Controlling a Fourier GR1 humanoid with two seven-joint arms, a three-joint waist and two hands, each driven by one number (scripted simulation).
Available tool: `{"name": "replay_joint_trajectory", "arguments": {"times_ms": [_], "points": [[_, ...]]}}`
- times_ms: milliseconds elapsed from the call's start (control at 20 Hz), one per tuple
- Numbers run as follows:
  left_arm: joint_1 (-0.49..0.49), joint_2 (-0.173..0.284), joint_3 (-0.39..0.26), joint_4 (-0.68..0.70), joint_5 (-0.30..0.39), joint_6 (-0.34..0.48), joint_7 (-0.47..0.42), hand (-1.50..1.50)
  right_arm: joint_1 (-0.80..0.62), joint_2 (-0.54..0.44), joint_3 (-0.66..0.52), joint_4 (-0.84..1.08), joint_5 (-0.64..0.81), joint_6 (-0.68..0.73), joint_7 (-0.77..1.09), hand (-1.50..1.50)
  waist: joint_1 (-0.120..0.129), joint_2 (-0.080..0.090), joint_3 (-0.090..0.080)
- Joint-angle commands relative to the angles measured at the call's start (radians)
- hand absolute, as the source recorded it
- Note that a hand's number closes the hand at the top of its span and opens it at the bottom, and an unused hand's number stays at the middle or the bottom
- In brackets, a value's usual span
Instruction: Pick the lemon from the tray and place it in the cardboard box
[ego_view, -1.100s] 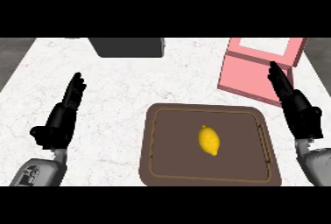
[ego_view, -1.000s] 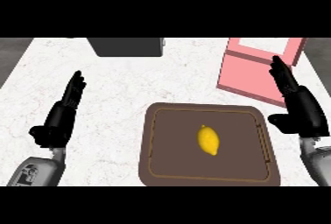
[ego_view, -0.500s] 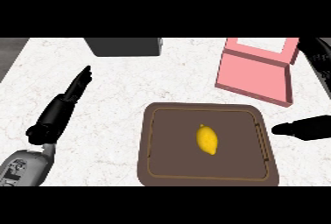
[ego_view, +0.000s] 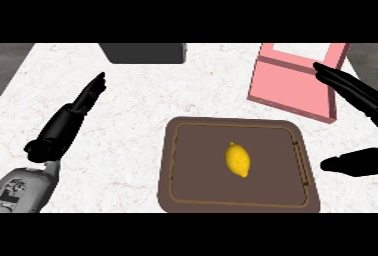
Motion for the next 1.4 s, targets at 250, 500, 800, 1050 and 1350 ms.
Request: {"name": "replay_joint_trajectory", "arguments": {"times_ms": [250, 500, 800, 1050, 1350], "points": [[0.005, -0.008, -0.006, -0.030, -0.013, -0.013, 0.027, 0.00, -0.080, -0.097, 0.243, -0.241, 0.238, 0.201, 0.351, -1.50, 0.011, -0.004, -0.003], [0.010, -0.042, -0.012, -0.018, -0.026, -0.005, 0.028, 0.00, -0.111, -0.048, 0.368, -0.401, 0.322, 0.314, 0.594, -1.50, 0.000, -0.005, -0.002], [-0.019, -0.033, 0.039, 0.056, -0.037, -0.036, -0.017, 0.00, -0.197, 0.143, 0.488, -0.408, 0.340, 0.490, 0.893, -1.50, -0.002, -0.001, -0.001], [0.013, -0.024, 0.066, -0.039, -0.028, -0.065, 0.050, 0.00, -0.198, 0.284, 0.503, -0.367, 0.351, 0.587, 1.021, -1.50, 0.002, -0.001, 0.000], [0.016, -0.067, 0.059, -0.090, -0.079, -0.059, 0.068, 0.00, -0.174, 0.383, 0.553, -0.255, 0.512, 0.559, 0.985, -1.50, 0.003, 0.000, 0.000]]}}
